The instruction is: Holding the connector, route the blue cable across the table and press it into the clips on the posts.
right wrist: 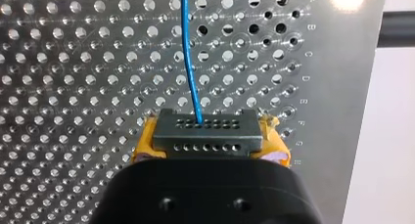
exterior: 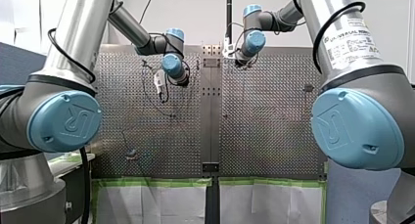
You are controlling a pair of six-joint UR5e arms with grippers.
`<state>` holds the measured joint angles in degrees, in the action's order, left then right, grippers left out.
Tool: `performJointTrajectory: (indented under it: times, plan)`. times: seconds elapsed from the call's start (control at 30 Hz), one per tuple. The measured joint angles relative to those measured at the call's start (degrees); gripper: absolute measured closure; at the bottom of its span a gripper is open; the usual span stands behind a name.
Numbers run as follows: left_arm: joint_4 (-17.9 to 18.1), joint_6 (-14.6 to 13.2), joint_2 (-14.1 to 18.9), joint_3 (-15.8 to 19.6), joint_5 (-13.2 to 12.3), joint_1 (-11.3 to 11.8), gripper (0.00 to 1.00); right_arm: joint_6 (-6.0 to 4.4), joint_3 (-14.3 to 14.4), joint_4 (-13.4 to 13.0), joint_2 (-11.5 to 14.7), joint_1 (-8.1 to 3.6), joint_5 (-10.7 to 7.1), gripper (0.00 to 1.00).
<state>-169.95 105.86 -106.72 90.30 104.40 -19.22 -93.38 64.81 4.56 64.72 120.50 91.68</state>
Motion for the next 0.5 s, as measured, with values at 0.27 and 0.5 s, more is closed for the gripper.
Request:
performJointTrajectory:
  times: [0.27, 0.5]
  plan:
    - [0.1, 0.8, 3.9, 3.4, 0.8, -1.3, 0.00, 0.10, 0.0, 0.0, -0.1, -0.04, 0.01, 1.00]
    - [0.3, 0.4, 7.4, 5.6, 1.9, -3.0, 0.00, 0.11, 0.2, 0.0, -0.1, -0.05, 0.00, 1.00]
